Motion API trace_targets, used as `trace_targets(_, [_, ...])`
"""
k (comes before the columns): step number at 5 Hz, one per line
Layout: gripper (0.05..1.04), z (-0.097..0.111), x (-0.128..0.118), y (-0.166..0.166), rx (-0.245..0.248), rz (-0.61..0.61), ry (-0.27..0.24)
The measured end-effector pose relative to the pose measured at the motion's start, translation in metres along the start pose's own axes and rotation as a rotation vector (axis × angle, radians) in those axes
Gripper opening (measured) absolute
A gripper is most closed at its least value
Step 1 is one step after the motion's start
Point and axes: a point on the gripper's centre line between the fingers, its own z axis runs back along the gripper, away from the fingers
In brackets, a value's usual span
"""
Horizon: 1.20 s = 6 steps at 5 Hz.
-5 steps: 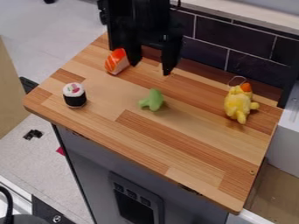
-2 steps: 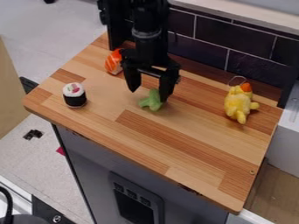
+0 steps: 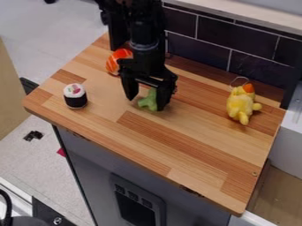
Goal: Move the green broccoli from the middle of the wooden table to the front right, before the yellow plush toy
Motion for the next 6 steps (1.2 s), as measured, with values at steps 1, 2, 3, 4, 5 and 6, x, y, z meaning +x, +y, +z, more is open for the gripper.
trace_targets(1, [0.999, -0.0074, 0.0033, 0.0046, 0.011, 0.003, -0.019])
trace_targets(2, [0.952, -0.0094, 0.0056, 0.0067, 0.014, 0.010, -0.028])
trace_targets(3, [0.681, -0.0105, 0.0092, 0.0098, -0.035, 0.007, -0.036])
trace_targets(4, [0.560, -0.0095, 0.0098, 0.0101, -0.042, 0.008, -0.025])
trace_targets(5, [0.537, -0.0079, 0.0104, 0.0104, -0.059, 0.026, -0.011])
trace_targets(6, [0.535, -0.0068, 0.0040, 0.0082, -0.069, 0.043, 0.030])
